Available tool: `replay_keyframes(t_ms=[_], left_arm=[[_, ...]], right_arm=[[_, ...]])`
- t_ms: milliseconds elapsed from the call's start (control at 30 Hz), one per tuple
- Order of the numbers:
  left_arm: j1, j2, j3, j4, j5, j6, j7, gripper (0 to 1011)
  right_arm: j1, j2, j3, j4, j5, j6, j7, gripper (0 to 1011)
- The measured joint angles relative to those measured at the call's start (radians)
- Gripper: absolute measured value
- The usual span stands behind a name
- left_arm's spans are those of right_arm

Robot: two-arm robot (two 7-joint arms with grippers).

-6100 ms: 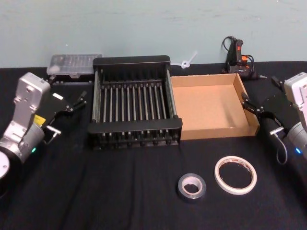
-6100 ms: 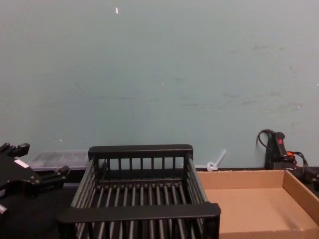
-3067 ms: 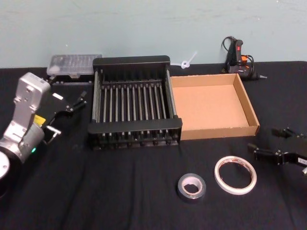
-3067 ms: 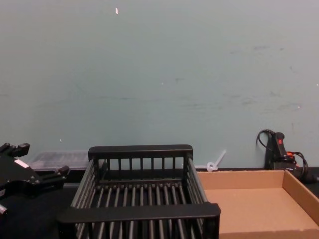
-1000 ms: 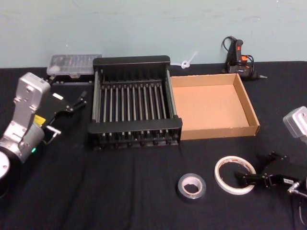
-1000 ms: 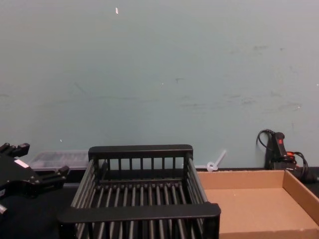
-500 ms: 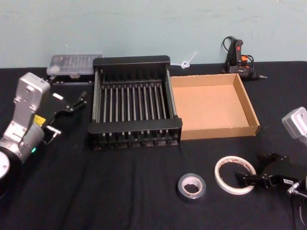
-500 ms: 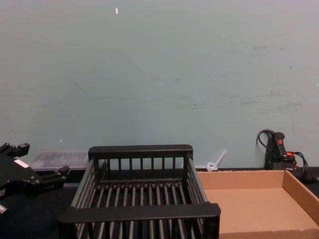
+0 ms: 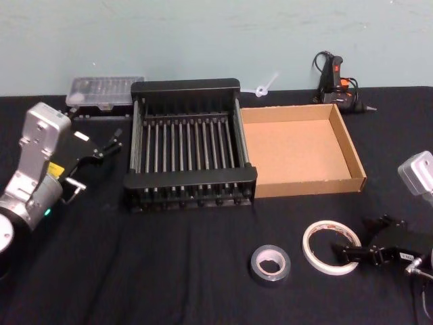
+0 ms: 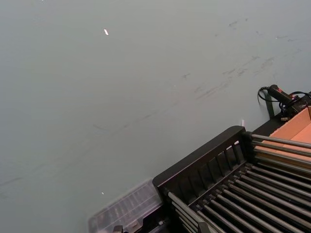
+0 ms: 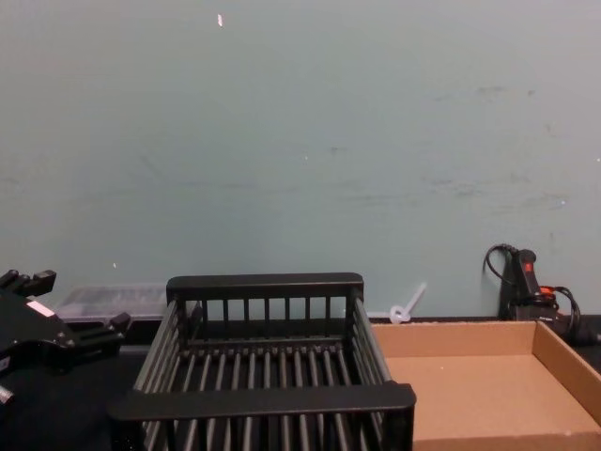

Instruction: Pick up the white tape and place it into the black box , Pick up the silver tape and place it into the brown box.

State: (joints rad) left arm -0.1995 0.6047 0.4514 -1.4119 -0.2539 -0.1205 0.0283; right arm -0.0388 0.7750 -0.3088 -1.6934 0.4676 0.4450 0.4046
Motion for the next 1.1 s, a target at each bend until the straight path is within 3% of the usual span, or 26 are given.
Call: replay_keyframes(t_ms=[133, 333, 1067, 1100], left_arm=[[0.000, 0.000, 0.000, 0.000, 0.000, 0.000, 0.000, 1001], [0.000, 0.000, 0.000, 0.000, 0.000, 0.000, 0.000, 1001], [0.000, 0.000, 0.000, 0.000, 0.000, 0.000, 0.000, 1001], [0.000, 0.000, 0.000, 0.000, 0.000, 0.000, 0.000, 1001]], right_arm=[[0.000, 0.000, 0.001, 0.000, 0.000, 0.000, 0.000, 976], [0.000, 0.000, 0.001, 0.000, 0.001, -0.001, 0.000, 850], [0.000, 0.000, 0.001, 0.000, 0.002, -0.001, 0.000, 131], [0.000, 0.000, 0.001, 0.000, 0.002, -0.001, 0.000, 131]])
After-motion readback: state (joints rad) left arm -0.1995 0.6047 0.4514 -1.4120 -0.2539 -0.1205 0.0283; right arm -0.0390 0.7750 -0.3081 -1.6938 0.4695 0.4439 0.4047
